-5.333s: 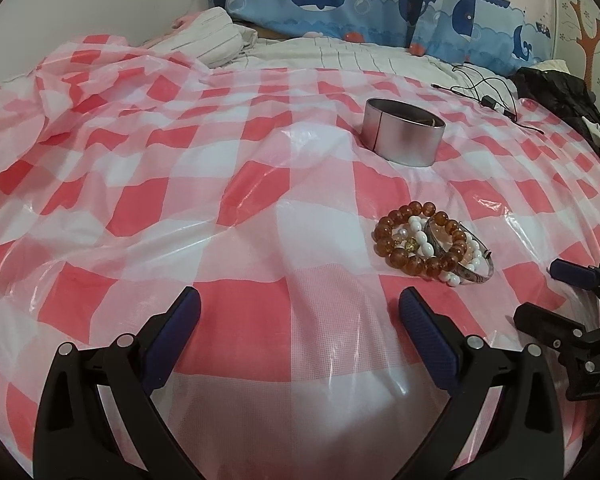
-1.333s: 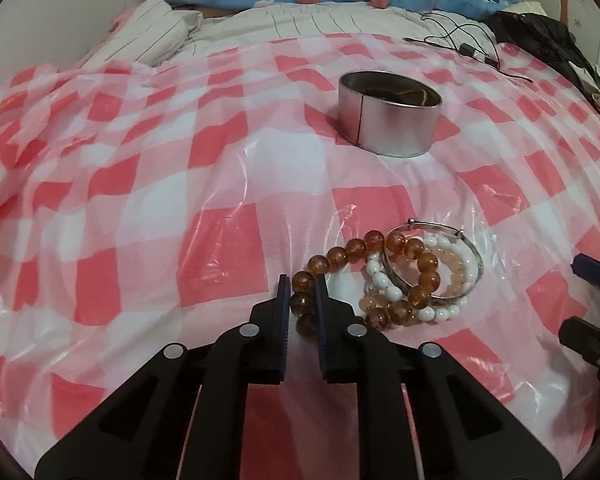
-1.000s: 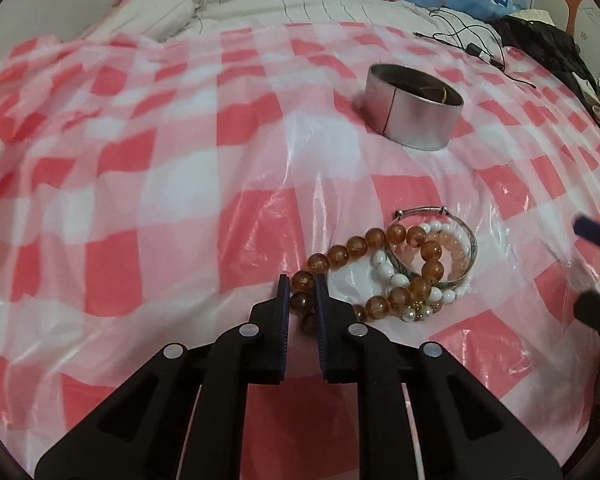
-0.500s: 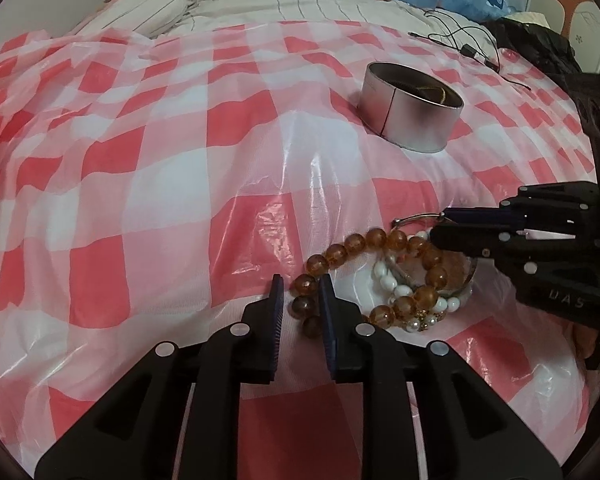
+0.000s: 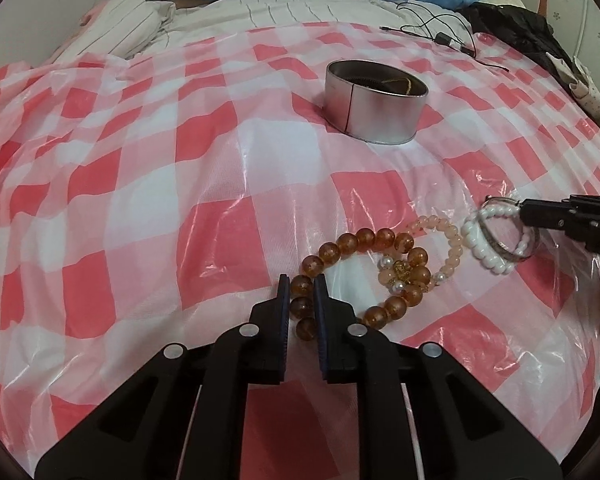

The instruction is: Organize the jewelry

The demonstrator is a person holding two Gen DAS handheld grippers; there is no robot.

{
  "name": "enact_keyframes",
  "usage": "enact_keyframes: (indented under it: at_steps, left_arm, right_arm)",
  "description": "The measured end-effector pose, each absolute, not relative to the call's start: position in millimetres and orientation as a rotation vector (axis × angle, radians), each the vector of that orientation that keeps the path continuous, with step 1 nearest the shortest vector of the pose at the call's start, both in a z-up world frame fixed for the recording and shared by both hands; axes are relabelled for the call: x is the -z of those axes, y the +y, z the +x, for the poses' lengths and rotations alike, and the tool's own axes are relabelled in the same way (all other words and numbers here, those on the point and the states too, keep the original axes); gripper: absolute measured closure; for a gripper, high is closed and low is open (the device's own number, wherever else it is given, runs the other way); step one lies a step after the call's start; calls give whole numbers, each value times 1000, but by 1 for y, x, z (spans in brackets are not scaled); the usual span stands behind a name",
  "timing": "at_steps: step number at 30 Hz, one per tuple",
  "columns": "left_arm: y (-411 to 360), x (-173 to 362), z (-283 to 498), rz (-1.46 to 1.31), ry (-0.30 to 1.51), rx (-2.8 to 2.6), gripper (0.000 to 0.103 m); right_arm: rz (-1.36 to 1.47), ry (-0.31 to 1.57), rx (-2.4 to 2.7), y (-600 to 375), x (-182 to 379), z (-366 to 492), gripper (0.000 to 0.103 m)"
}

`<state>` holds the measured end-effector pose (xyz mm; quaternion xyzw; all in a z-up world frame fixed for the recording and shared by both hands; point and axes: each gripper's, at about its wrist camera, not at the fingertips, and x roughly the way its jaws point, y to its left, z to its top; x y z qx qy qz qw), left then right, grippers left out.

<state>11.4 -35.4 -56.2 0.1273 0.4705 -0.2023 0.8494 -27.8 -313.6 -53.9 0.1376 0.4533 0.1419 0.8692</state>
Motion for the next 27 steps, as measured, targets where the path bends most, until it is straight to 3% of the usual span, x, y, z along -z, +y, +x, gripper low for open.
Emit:
enact_keyframes:
  at_steps: [3, 4, 6, 10, 11, 13, 14, 16, 23, 27]
  left_arm:
    - [-36, 58, 11, 270, 990, 421, 92]
    - [-36, 58, 11, 272, 989, 421, 92]
    - [-37, 58, 11, 273, 989, 420, 91]
    - [-38, 59, 11, 285, 988, 419, 91]
    - [-38, 59, 11, 285, 988, 419, 91]
    - [-38, 60, 11, 285, 990, 420, 91]
    - [-39, 60, 11, 287, 990, 421, 91]
    - [-39, 60, 11, 288, 990, 422, 91]
    - [-39, 60, 11, 290, 988, 421, 91]
    - [-39, 60, 11, 290, 987, 422, 91]
  right_arm:
    - [299, 947, -274, -315, 54, -26, 93]
    - [313, 957, -274, -316, 56, -24, 88]
    - [353, 940, -262, -323, 58, -23, 55]
    - [326, 913, -268, -323, 49, -13, 55]
    - [307, 931, -284, -320, 51, -8, 55]
    - [252, 982, -319, -308, 60, -2, 66]
    - [214, 997, -323, -301, 62, -1, 85]
    - [250, 973, -355, -304, 58, -4, 94]
    - [404, 832, -430, -319, 32, -27, 96]
    - [378, 853, -355, -323, 34, -31, 96]
